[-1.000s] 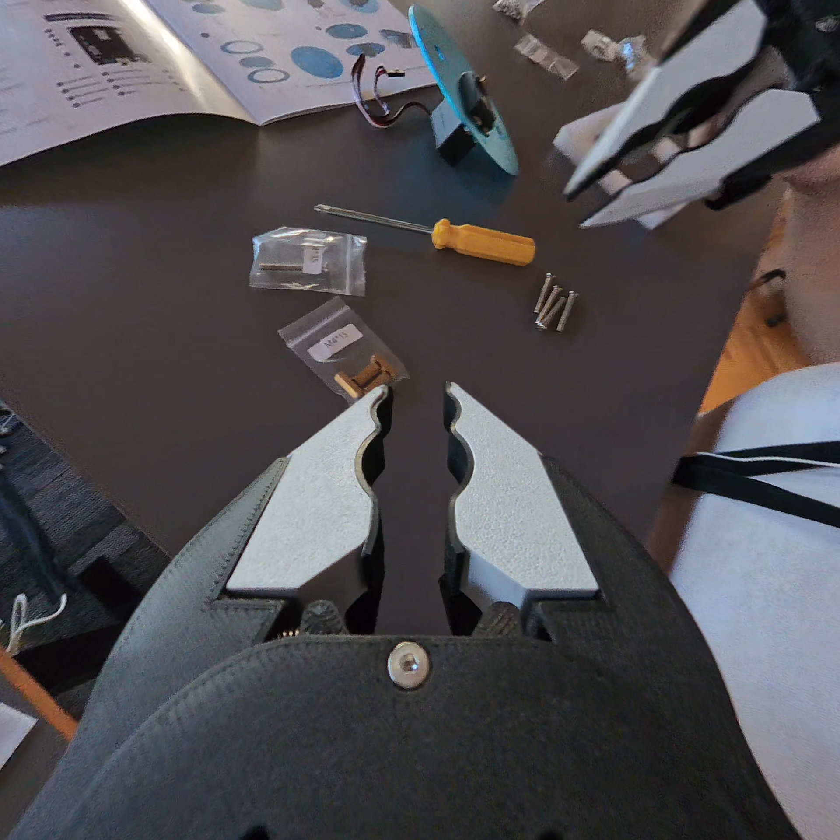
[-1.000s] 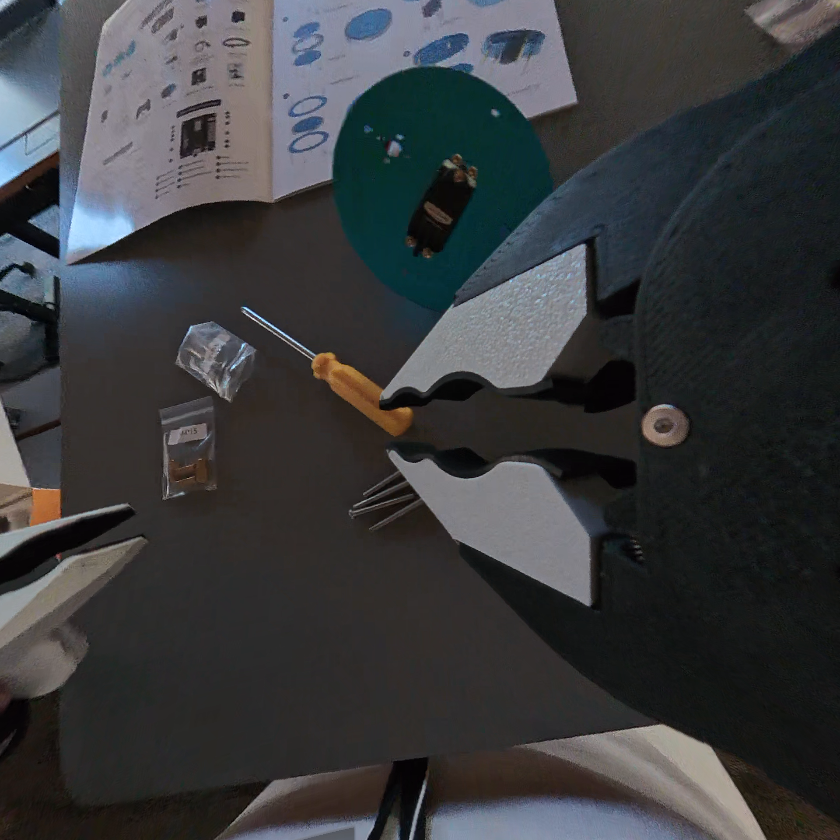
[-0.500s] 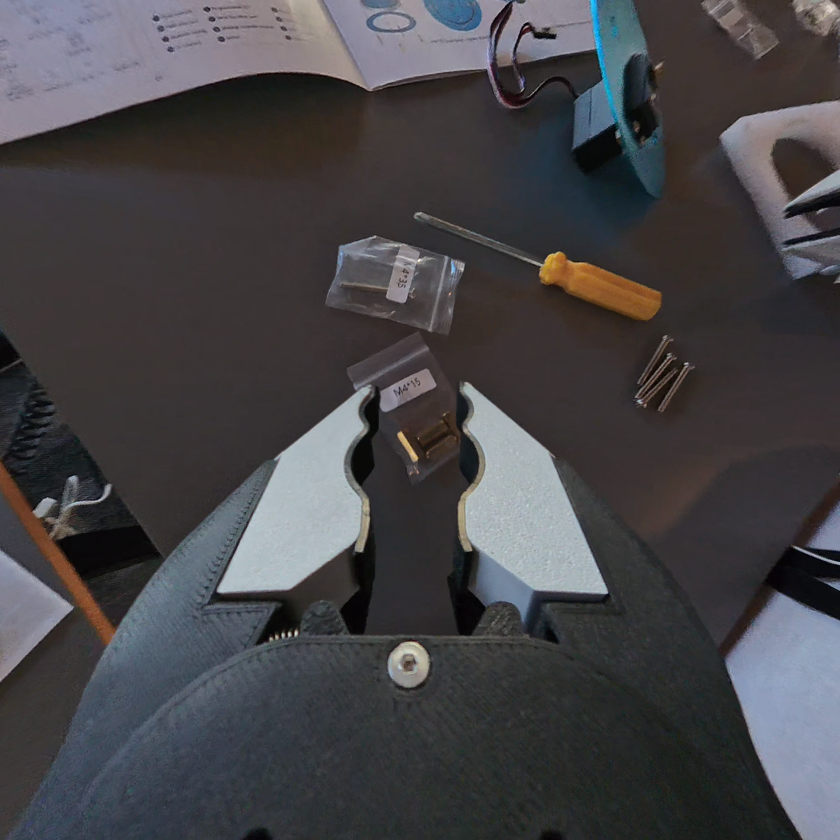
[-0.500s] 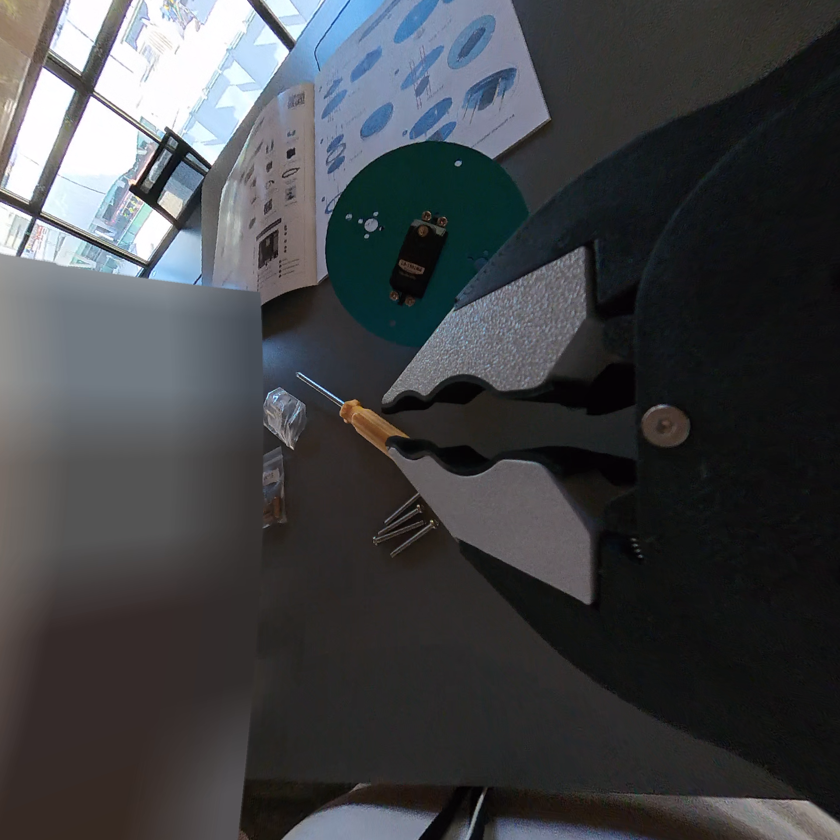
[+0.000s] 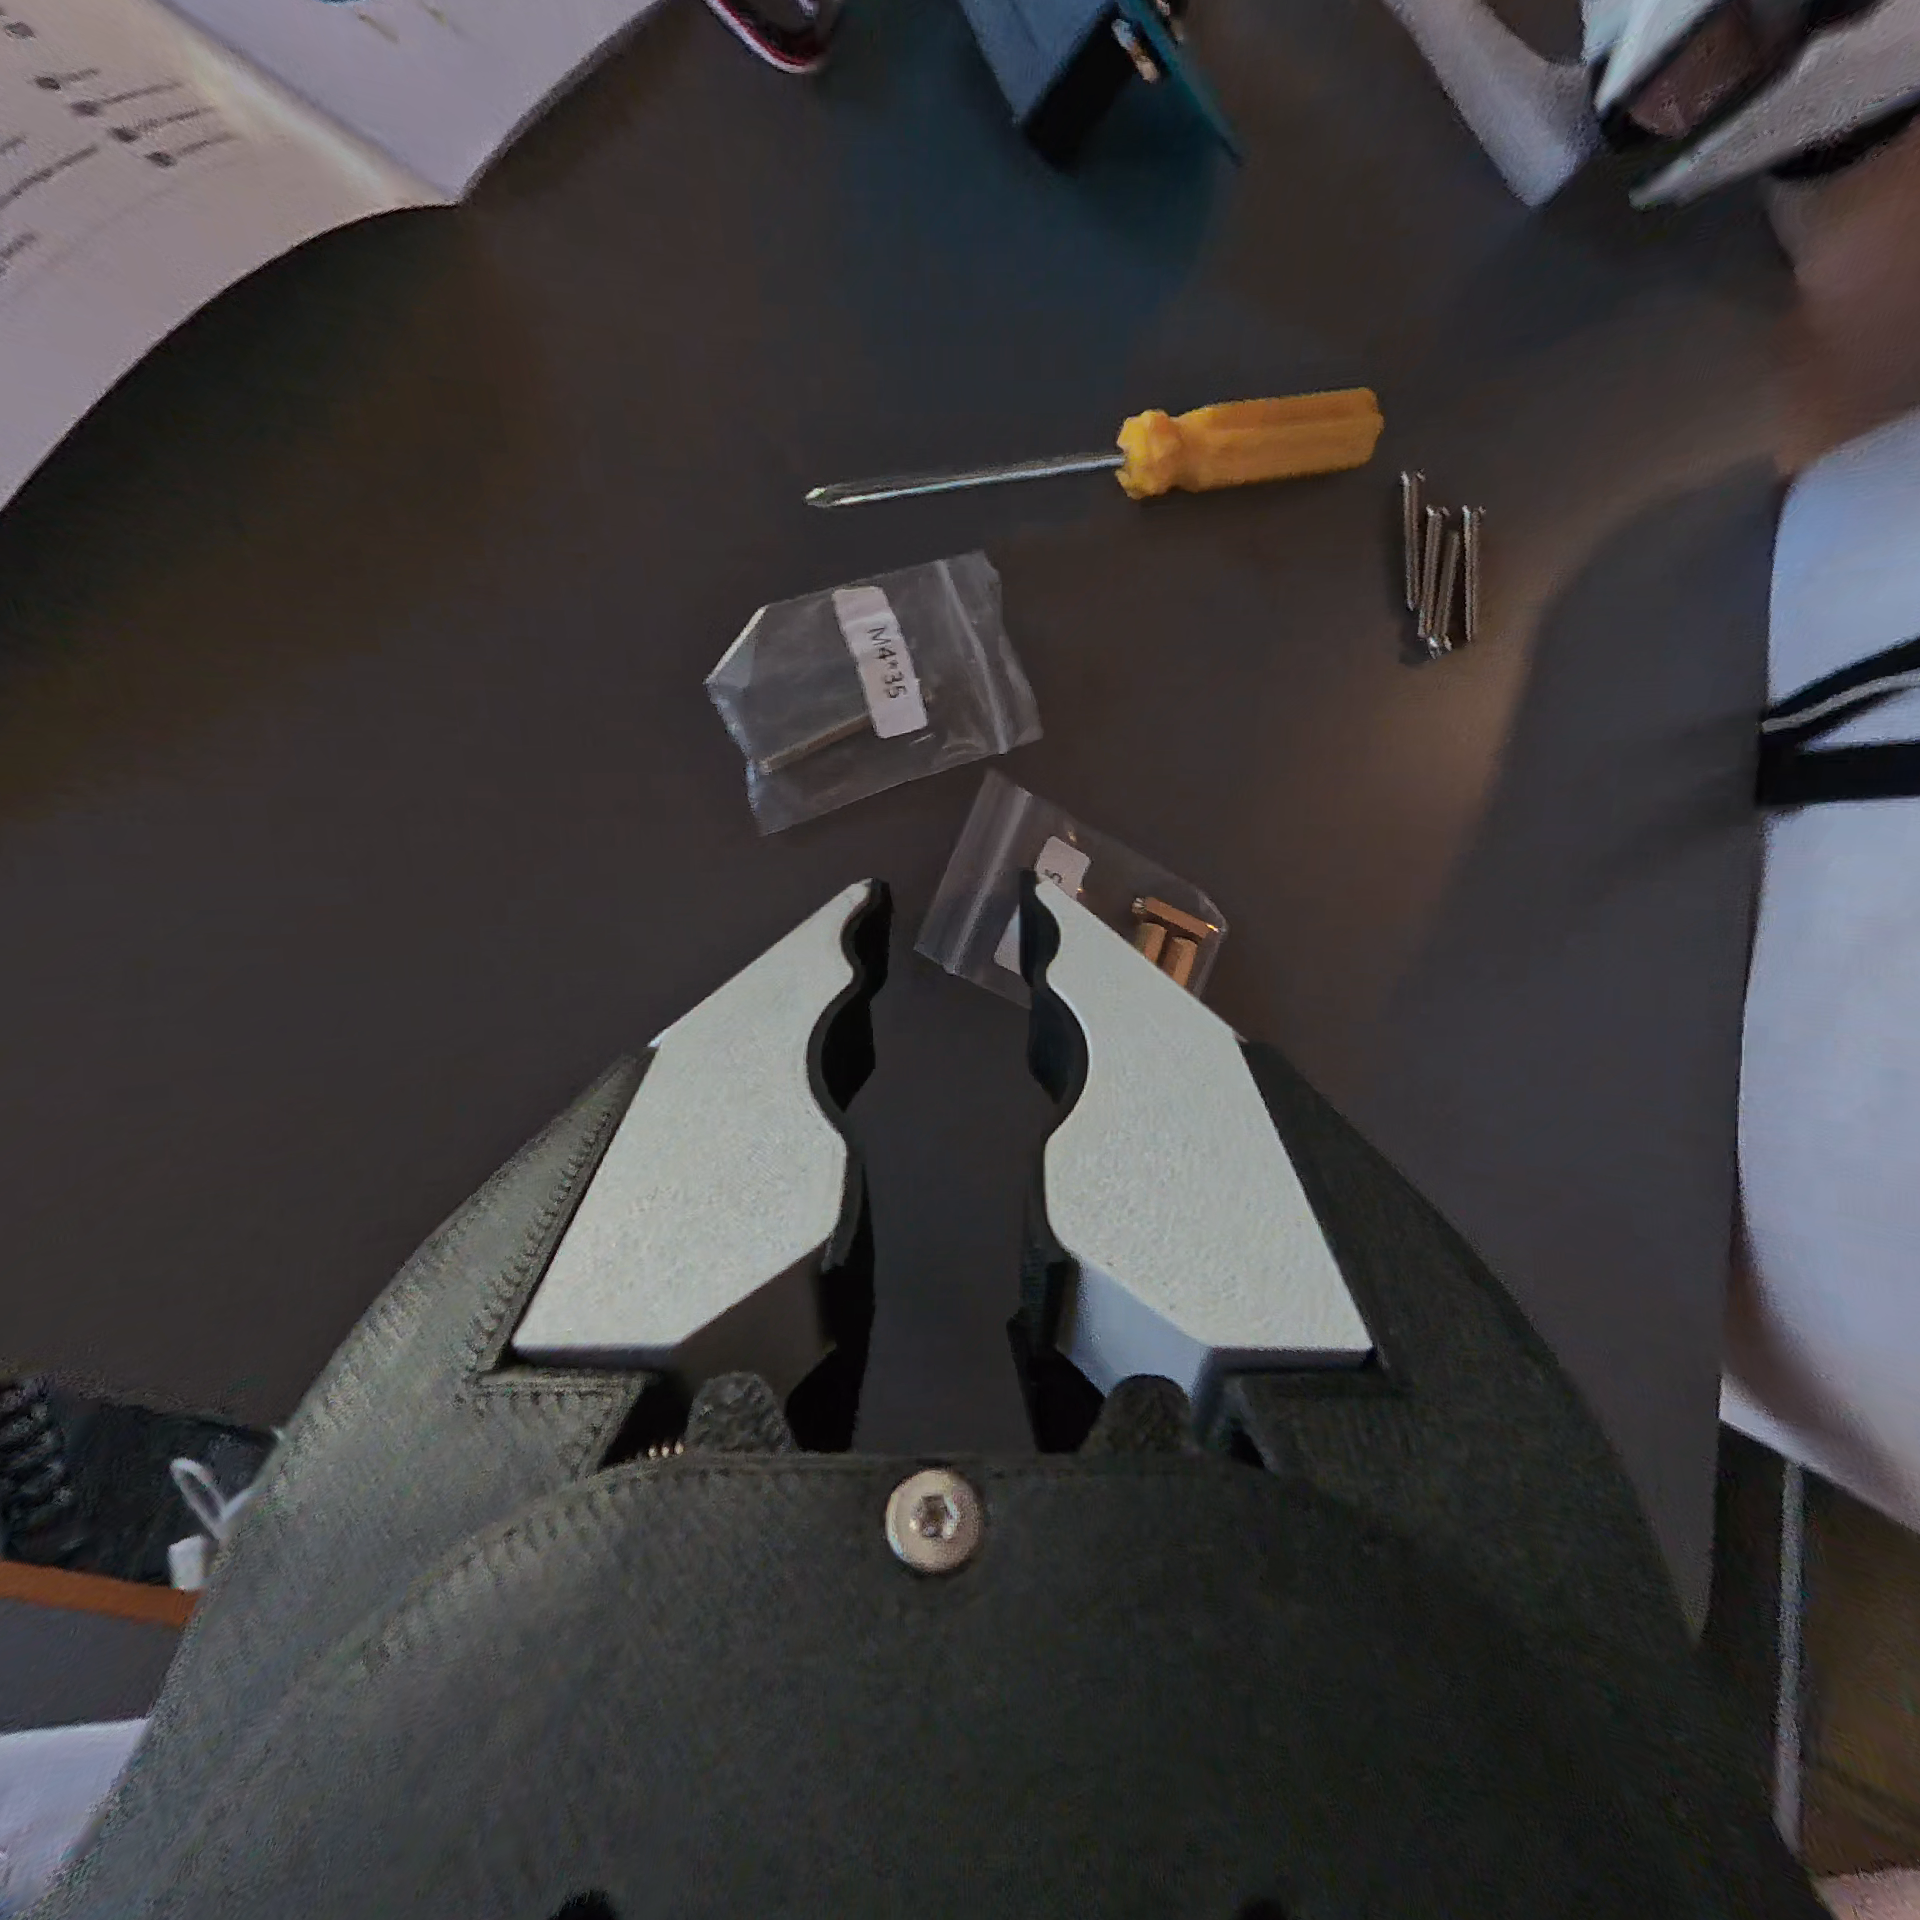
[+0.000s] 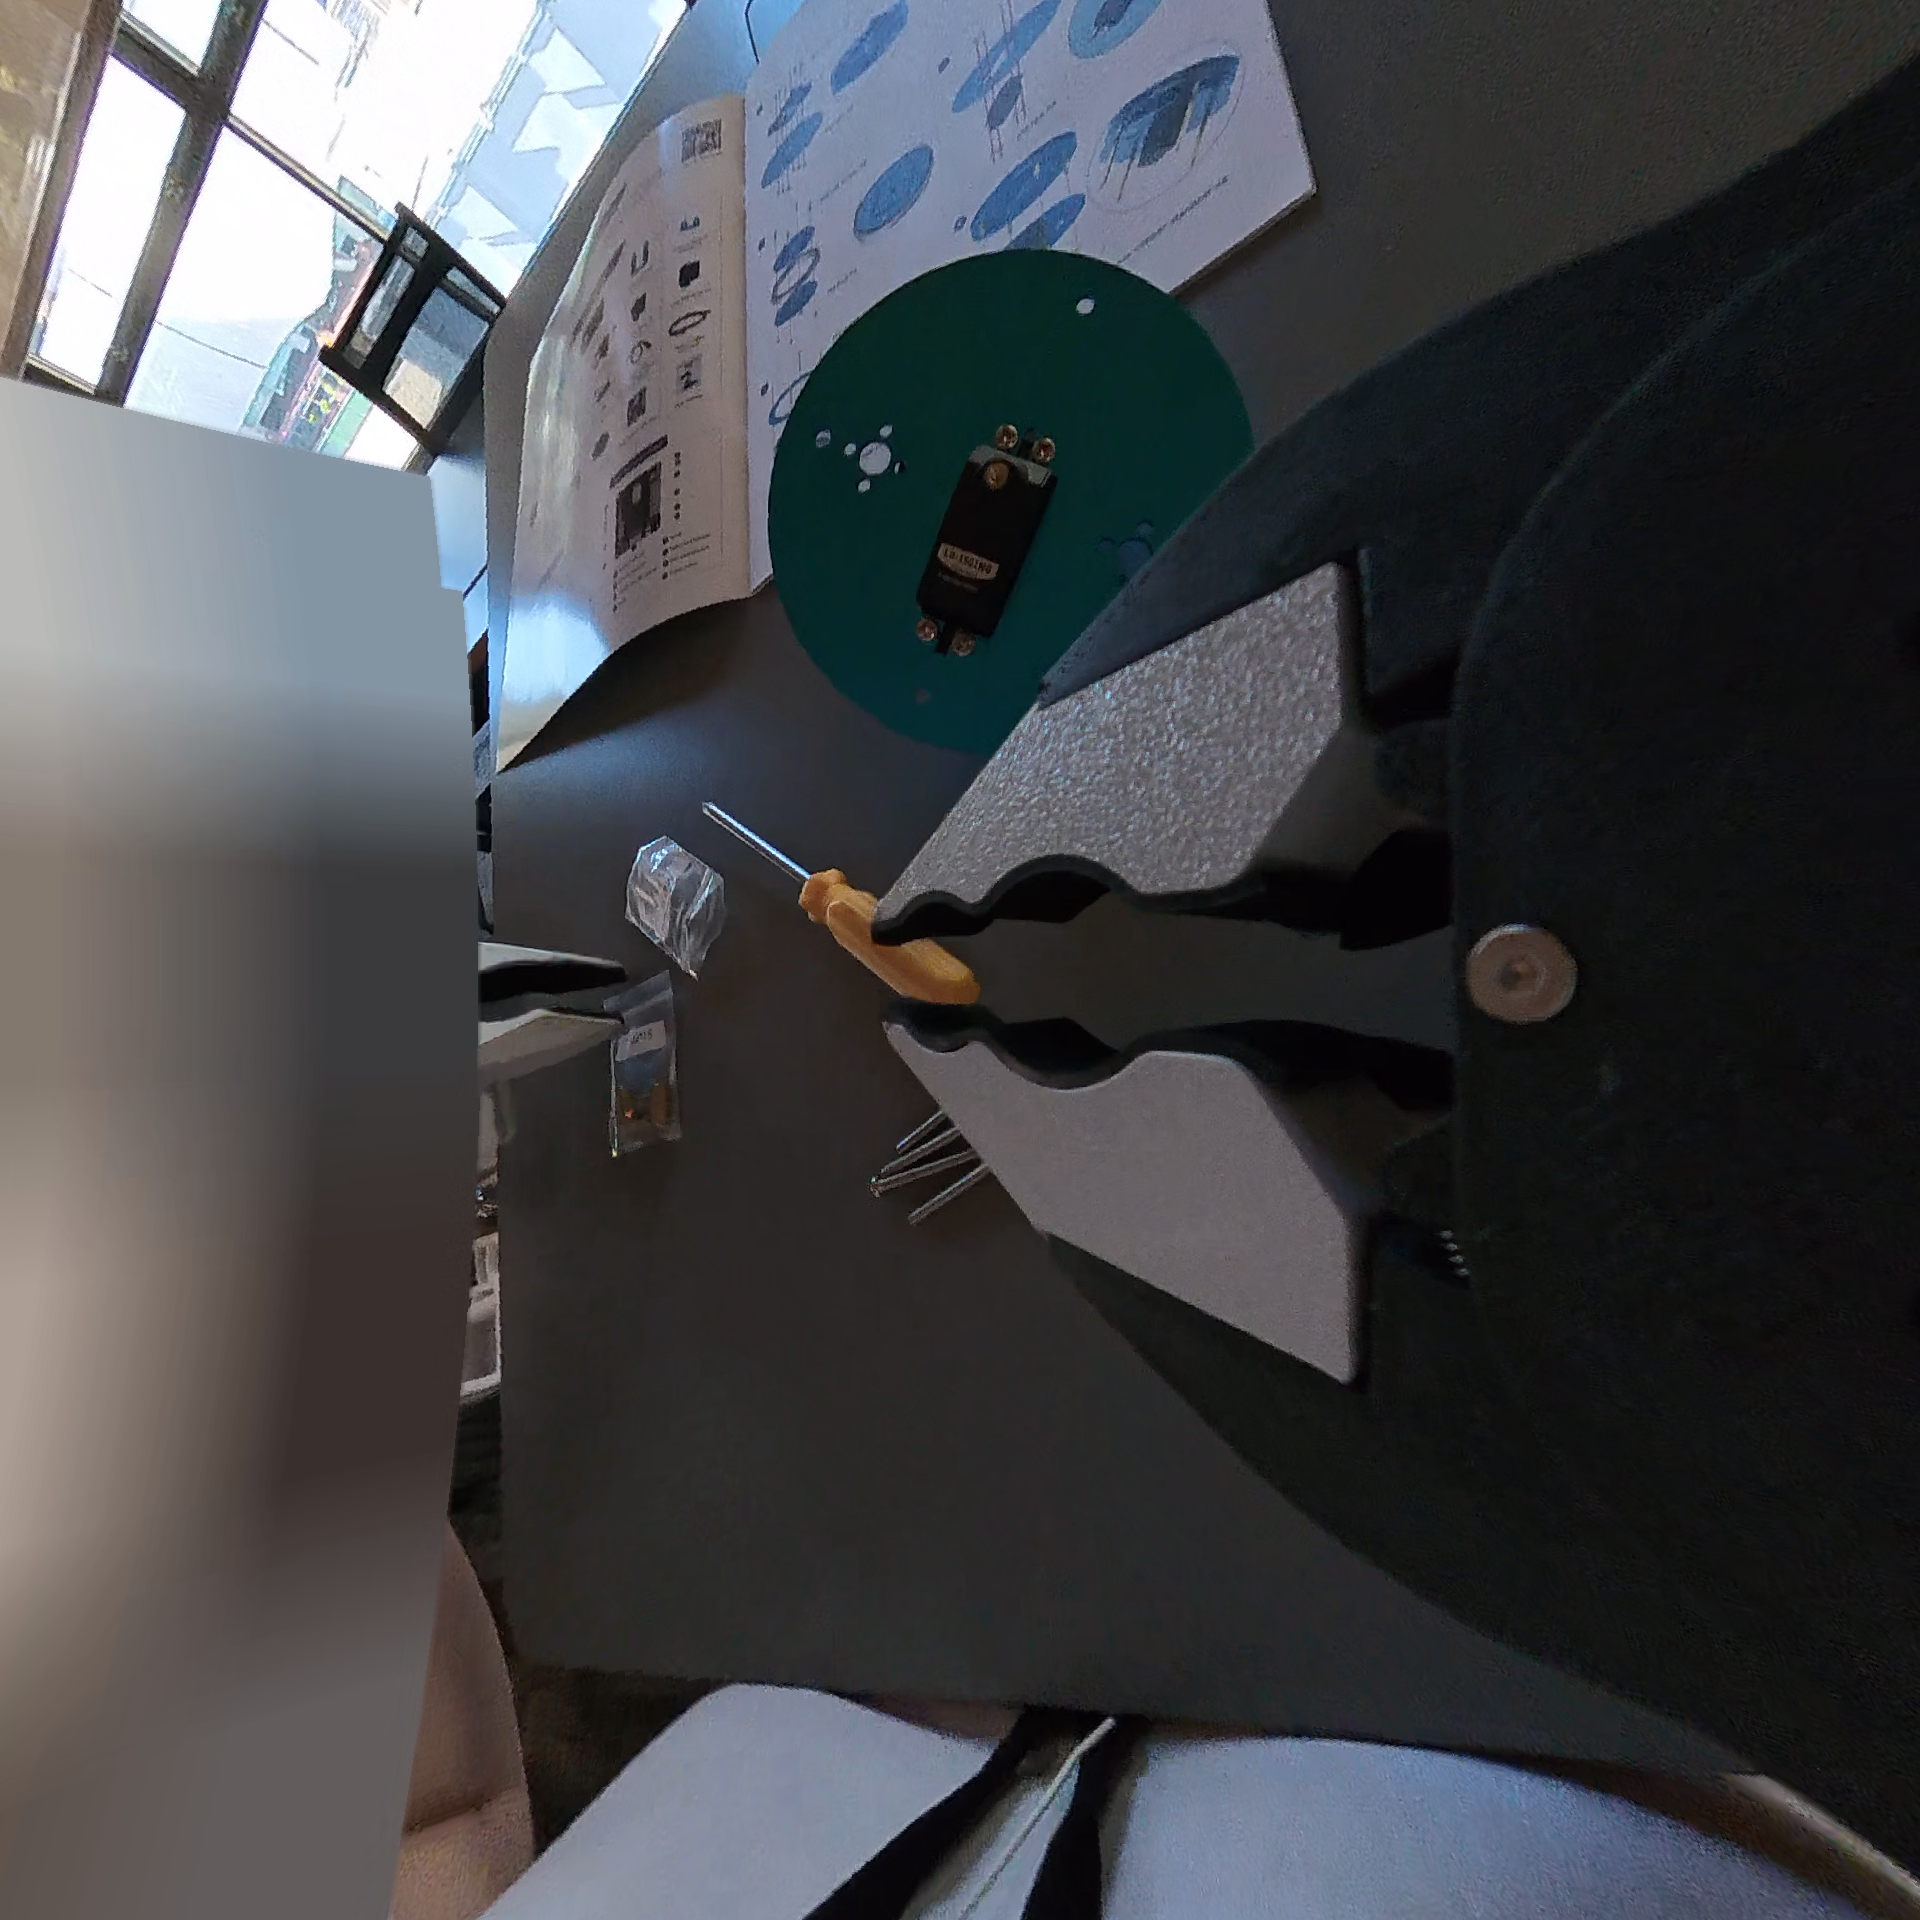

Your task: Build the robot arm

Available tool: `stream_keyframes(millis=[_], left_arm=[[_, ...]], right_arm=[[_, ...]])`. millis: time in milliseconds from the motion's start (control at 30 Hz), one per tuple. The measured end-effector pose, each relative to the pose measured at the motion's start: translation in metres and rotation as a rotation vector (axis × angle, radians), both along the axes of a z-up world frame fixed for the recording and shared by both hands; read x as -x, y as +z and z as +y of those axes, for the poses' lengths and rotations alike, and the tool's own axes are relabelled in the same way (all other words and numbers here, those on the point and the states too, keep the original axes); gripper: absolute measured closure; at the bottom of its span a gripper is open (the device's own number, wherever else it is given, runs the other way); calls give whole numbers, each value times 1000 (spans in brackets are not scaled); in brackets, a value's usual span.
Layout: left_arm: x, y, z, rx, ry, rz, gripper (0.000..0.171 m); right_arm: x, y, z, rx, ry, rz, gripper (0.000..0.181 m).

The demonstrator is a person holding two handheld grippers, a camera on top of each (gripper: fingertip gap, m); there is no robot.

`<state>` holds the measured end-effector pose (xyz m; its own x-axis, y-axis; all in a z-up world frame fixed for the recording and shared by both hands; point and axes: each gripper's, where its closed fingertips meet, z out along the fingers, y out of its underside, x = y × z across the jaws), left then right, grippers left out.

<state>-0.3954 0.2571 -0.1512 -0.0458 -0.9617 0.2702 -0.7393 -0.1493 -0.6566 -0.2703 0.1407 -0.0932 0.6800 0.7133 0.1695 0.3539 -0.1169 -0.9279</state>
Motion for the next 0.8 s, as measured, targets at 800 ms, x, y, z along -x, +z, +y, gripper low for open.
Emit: stream_keyframes(millis=[800], left_arm=[[6, -4, -44, -140, -154, 11, 168]], right_arm=[[-12, 8, 5, -25, -56, 61, 170]])
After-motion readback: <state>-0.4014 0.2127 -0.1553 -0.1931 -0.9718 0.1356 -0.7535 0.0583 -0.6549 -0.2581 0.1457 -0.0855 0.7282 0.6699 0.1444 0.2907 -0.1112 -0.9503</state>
